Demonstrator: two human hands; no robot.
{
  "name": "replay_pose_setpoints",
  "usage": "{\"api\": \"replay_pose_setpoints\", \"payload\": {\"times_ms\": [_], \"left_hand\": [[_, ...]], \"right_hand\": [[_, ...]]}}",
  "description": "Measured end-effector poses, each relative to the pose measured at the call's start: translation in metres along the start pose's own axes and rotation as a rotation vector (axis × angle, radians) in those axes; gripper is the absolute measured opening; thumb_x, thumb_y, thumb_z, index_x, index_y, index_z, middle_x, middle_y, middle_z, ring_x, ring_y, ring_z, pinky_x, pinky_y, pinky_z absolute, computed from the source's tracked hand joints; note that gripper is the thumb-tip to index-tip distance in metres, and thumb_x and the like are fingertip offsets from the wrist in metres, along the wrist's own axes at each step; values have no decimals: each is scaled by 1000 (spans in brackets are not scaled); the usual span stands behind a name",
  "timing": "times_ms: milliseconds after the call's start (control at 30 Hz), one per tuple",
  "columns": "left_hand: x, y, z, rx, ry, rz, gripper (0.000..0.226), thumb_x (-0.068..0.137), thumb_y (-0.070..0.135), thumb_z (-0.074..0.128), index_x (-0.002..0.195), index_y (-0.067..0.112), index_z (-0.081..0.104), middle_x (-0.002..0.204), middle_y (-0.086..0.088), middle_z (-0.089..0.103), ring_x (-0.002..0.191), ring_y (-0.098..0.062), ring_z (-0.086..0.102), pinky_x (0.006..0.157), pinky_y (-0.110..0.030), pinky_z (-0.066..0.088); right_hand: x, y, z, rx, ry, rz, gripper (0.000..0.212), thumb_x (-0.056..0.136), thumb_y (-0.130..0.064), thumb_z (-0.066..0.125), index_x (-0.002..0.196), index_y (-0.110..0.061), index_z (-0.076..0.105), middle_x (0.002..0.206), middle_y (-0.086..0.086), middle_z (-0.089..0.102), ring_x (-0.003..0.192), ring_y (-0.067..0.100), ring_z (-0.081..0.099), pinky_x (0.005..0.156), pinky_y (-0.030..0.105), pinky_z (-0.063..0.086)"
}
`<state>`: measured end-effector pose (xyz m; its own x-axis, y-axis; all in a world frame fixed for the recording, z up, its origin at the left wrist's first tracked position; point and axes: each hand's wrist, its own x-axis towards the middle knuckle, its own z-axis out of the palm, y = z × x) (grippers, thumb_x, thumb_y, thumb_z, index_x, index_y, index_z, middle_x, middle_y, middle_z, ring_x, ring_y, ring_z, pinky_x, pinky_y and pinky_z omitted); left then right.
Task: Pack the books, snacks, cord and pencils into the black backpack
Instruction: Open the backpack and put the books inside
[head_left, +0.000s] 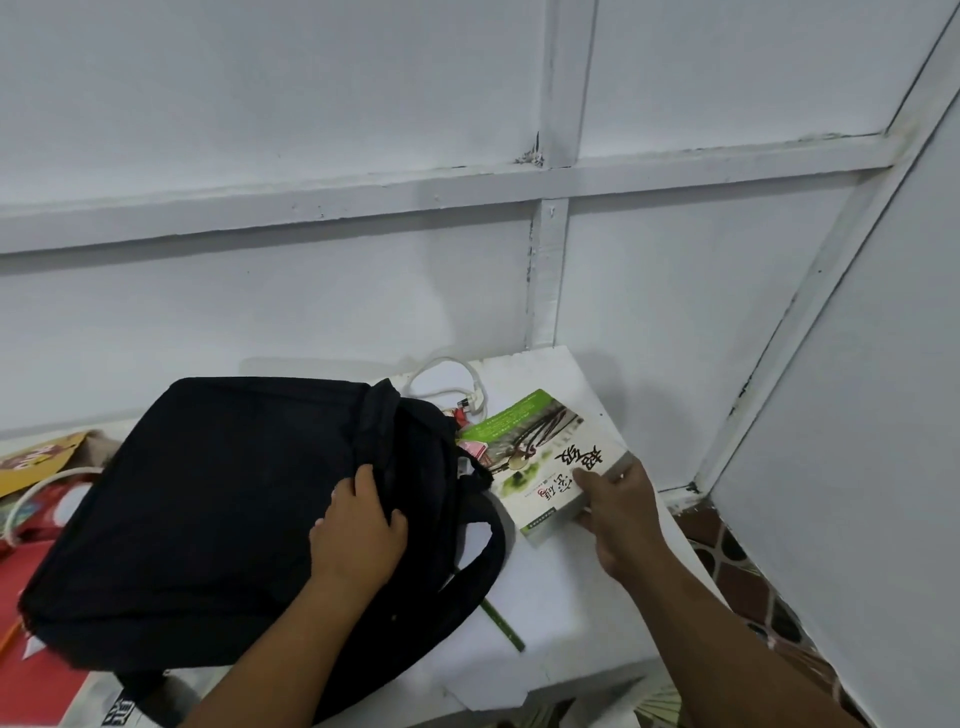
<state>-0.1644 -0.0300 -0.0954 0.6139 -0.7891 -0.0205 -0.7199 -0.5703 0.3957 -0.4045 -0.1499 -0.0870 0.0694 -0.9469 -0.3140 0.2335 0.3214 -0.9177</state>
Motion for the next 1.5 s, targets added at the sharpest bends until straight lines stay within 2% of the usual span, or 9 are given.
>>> {"api": "replay_pose_setpoints", "payload": {"times_ms": [167, 267, 433, 633, 733, 867, 1200, 1367, 1500], "left_hand": [[10, 0, -18, 57, -36, -101, 49, 96, 33, 49, 137, 7, 42, 140, -15, 41, 123, -35, 42, 96, -48, 42], [3, 4, -13, 189, -43, -122, 47, 97, 40, 42, 133, 9, 41, 136, -12, 45, 125, -31, 40, 98, -50, 43], [-2, 9, -2, 328, -56, -37, 92, 95, 62, 45, 154, 36, -22, 130, -16, 39, 114, -31, 45, 89, -43, 47], [15, -7, -30, 71, -68, 50, 73, 100, 29, 47, 159, 36, 4, 110, -13, 52, 81, -23, 54, 77, -33, 46], [16, -21, -57, -221, -44, 1, 71, 97, 16, 50, 158, 35, 19, 87, -7, 63, 71, -22, 61, 66, -31, 48], [9, -33, -92, -501, -6, -65, 66, 98, 12, 48, 154, 43, 28, 92, -6, 68, 76, -27, 68, 62, -22, 52], [8, -51, -148, -620, 84, 13, 66, 98, 11, 52, 143, 58, 39, 89, -3, 69, 49, -6, 52, 57, -26, 45], [0, -55, -172, -666, 87, 48, 66, 99, 8, 51, 142, 57, 41, 101, 14, 72, 66, -13, 61, 63, -24, 48], [-5, -56, -188, -678, 65, 69, 68, 99, 8, 53, 138, 63, 42, 111, 40, 61, 90, 4, 62, 79, -16, 49]], "right_hand": [[-8, -17, 11, -42, 34, -96, 20, 98, -19, 56, 117, -27, 56, 103, 2, 71, 93, 21, 69, 79, 46, 58], [-12, -11, 18, -314, 1, -223, 39, 96, -27, 60, 128, -33, 38, 107, -4, 66, 92, 12, 66, 82, 40, 56], [-12, -6, 13, -411, 56, -256, 61, 93, -6, 58, 138, -26, 23, 115, 5, 61, 89, 11, 60, 85, 40, 54], [-23, -46, 11, -421, 107, -456, 61, 95, -7, 57, 141, -31, 26, 93, -9, 57, 71, 1, 59, 57, 22, 44], [-36, -67, 15, -410, 53, -539, 61, 94, -7, 58, 139, -37, 28, 90, -16, 59, 67, 2, 66, 58, 24, 48], [-47, -81, 34, -357, -48, -609, 62, 93, -5, 59, 134, -42, 31, 94, -16, 62, 74, 4, 68, 69, 35, 56], [-40, -52, 111, -194, -417, -304, 59, 92, 2, 60, 127, -41, 42, 105, 5, 71, 79, 17, 74, 68, 37, 61], [-40, -33, 160, -221, -565, -206, 59, 94, 1, 58, 131, -41, 39, 112, 3, 67, 81, 16, 74, 70, 37, 62], [-42, -23, 207, -255, -659, -123, 58, 95, -2, 56, 135, -38, 33, 110, -1, 65, 82, 10, 72, 72, 33, 60]]}}
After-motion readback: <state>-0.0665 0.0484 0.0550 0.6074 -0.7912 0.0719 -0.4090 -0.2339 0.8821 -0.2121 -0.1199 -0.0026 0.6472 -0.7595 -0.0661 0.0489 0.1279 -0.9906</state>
